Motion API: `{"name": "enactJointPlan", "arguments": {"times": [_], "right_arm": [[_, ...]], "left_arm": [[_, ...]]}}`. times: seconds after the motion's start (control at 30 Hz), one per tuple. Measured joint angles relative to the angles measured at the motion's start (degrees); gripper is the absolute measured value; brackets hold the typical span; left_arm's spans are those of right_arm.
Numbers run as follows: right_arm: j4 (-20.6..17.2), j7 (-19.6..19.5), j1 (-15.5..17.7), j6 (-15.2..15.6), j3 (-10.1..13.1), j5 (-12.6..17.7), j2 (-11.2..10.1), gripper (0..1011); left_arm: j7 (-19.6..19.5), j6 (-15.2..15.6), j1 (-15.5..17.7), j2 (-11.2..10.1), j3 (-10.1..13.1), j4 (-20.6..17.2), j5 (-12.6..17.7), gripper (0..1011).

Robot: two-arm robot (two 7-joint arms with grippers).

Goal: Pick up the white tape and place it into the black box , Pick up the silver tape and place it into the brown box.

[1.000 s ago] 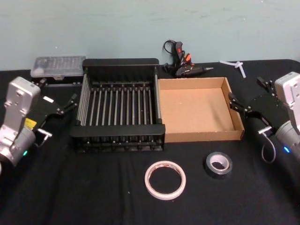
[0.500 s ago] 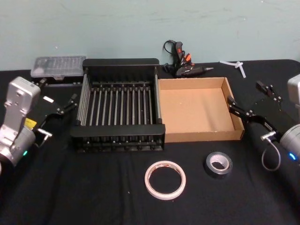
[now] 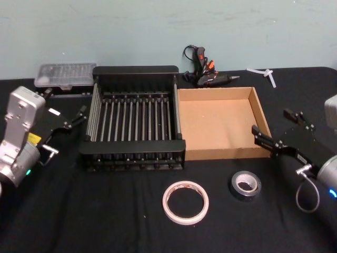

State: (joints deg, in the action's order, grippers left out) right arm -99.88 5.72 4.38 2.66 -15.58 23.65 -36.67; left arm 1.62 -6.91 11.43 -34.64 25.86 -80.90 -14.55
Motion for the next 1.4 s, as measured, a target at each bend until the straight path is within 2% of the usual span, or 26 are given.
{"name": "enactJointPlan", "arguments": {"times": [0.33,0.8,1.07,1.4], "right_arm": [[-3.6,0.8,5.0,3.1,1.2,0.2,-0.5,1002],[-4.4,0.6,9.5,5.1,2.3,-1.9,0.2,1002],[-3.9,1.1,10.3,6.5,2.6,-2.4,1.2,1002],[-3.7,2.7,9.6,10.0,3.0,-2.4,2.5,1002]], "left_arm": [[0.0,0.0,0.0,0.0,0.0,0.0,0.0,1001],[0.0,0.0,0.0,0.0,0.0,0.0,0.0,1001],[0.0,0.0,0.0,0.0,0.0,0.0,0.0,1001],[0.0,0.0,0.0,0.0,0.0,0.0,0.0,1001]]}}
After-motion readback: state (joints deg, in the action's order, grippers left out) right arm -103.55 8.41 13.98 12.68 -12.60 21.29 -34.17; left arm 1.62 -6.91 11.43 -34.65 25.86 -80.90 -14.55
